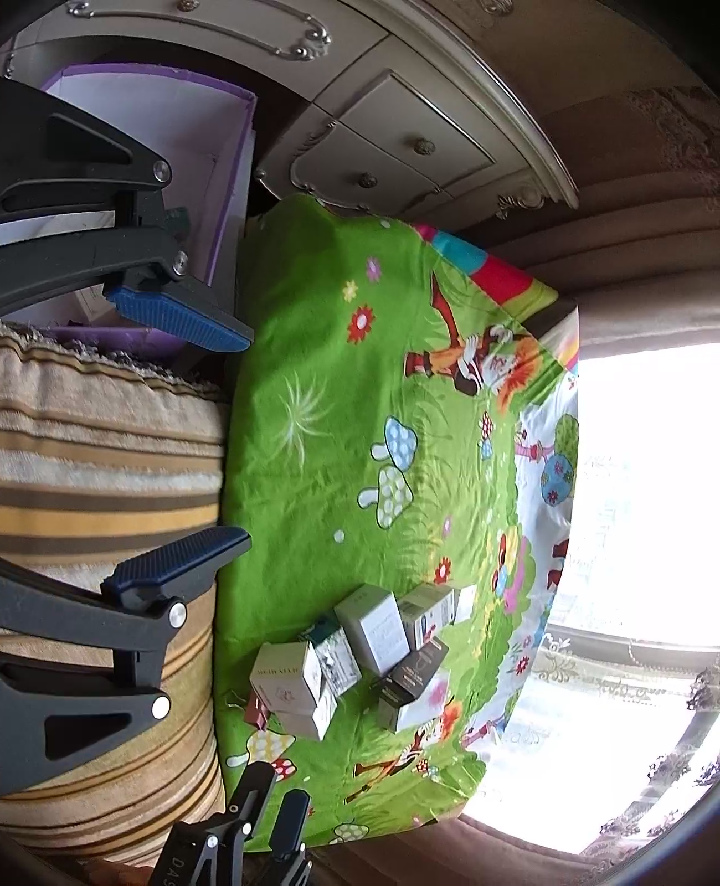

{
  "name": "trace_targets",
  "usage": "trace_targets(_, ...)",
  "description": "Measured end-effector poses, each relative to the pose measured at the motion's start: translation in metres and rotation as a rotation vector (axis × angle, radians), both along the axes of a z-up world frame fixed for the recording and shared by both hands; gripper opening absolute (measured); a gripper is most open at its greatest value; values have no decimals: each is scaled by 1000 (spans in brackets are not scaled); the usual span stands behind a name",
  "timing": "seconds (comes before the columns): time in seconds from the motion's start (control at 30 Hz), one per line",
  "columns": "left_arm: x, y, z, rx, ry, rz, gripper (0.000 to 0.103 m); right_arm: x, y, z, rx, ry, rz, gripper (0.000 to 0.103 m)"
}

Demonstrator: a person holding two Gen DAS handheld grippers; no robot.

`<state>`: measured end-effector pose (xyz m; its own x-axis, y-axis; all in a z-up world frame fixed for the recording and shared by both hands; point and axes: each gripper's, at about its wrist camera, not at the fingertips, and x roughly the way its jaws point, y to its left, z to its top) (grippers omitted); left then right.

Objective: Organize rigid objects
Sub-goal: 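Move both open tools back to the box pile on the bed, then grasp the white 'made in china' box with the left tool while the right tool grasps the silver cube box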

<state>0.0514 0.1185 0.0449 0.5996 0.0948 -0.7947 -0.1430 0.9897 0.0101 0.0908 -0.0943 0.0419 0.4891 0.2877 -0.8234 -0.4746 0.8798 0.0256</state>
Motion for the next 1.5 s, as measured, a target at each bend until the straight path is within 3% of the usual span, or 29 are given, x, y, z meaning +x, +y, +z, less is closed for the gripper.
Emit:
trace_targets(0.33, 17, -21, 12, -10, -21, -48, 69, 12, -20, 13, 4, -22, -42, 58)
trace_targets(0.67, 46, -49, 3, -97, 16, -108, 71, 46, -58, 0, 7, 13, -161, 59)
trace_targets(0.8, 64, -61, -13, -233, 75, -168, 75, 54, -66, -17, 20, 68, -172, 59)
trace_targets(0.97, 88, -77, -33, -337, 150, -202, 75, 58, -67, -34, 37, 124, -160, 59)
trace_targets(1.07, 100, -86, -39, -387, 175, -219, 81, 57, -63, -37, 36, 130, -138, 59)
trace_targets(1.5, 130, -112, -72, -443, 279, -211, 84, 54, -60, -41, 53, 130, -98, 61)
